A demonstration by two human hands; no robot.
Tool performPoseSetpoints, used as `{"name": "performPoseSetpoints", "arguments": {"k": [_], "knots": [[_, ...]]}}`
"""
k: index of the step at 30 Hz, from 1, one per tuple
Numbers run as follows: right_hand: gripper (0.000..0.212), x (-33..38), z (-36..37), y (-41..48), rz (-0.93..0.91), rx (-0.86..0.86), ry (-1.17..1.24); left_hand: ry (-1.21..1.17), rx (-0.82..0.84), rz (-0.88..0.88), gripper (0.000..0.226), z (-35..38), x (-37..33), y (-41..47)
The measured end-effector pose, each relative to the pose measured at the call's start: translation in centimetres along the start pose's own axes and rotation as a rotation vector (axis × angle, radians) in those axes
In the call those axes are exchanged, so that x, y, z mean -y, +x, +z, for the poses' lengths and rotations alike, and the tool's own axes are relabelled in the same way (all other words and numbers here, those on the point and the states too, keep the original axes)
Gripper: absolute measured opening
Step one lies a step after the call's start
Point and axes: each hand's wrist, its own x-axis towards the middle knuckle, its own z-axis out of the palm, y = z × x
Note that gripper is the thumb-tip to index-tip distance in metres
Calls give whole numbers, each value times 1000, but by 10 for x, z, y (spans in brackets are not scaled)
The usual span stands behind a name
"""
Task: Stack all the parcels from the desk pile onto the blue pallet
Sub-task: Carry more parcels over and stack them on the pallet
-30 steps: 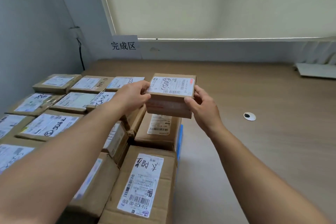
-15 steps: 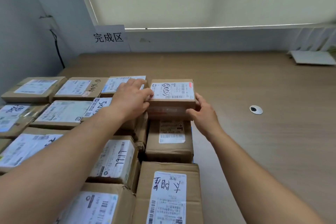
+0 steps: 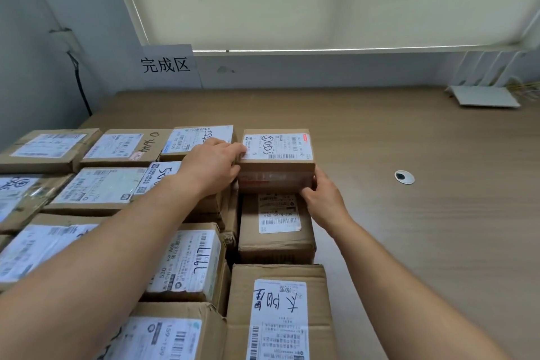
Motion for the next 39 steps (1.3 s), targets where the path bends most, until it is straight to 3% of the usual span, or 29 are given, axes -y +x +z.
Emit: {"name": "performPoseSetpoints", "arguments": {"k": [8, 15, 27, 33, 39], "knots": [[59, 1, -9, 2, 41, 32, -54, 0, -7, 15, 50, -3, -5, -4], [57, -1, -52, -22, -90, -151, -398, -63, -159, 72, 53, -11, -28, -11], [50, -36, -143, -127, -317, -325, -657, -228, -400, 226, 53, -8, -179, -85], [44, -106, -192, -198, -363, -400, -725, -384, -222, 166, 47, 51, -294, -152], [45, -171, -232, -257, -315, -443, -813, -293, -156, 254, 45, 65, -378, -192]]}}
